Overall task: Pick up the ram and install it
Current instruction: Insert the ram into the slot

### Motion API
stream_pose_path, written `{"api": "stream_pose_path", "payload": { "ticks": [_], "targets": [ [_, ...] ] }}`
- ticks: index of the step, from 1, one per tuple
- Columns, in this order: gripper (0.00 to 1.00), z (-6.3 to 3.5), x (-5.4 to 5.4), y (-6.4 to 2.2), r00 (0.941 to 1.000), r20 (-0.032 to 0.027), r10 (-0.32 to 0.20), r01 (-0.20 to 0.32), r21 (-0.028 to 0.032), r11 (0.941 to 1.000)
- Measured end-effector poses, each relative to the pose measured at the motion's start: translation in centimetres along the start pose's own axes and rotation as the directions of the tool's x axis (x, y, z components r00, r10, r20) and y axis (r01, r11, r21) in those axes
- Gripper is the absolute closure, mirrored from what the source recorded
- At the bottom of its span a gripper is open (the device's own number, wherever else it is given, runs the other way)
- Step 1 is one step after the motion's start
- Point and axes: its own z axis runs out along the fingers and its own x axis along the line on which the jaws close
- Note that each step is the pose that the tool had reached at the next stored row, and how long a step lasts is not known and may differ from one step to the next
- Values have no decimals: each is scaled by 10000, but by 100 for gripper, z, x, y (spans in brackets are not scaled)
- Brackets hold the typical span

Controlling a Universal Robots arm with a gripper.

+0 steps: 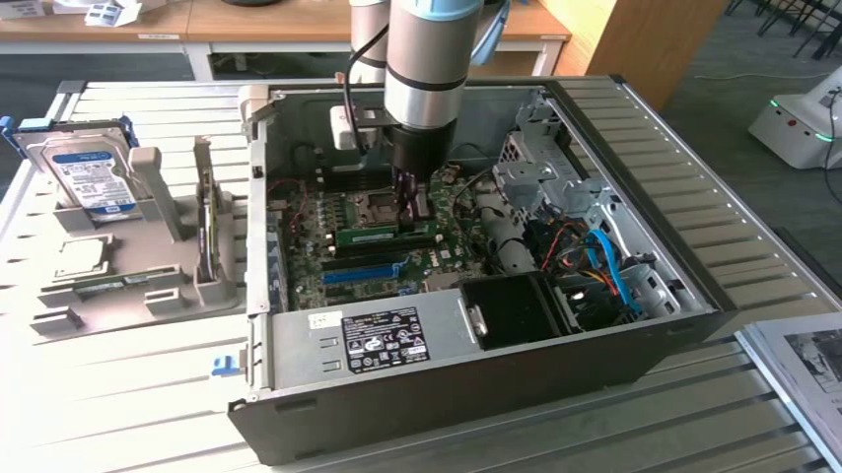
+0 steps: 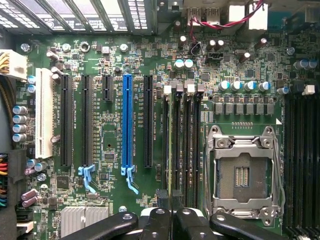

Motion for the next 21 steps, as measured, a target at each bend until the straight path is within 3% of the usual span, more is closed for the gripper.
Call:
{"api": "stream_pose_path", "payload": {
  "ticks": [21],
  "targets": [
    [89,28,12,0,10000,1,7,-7,0,10000]
  ]
}}
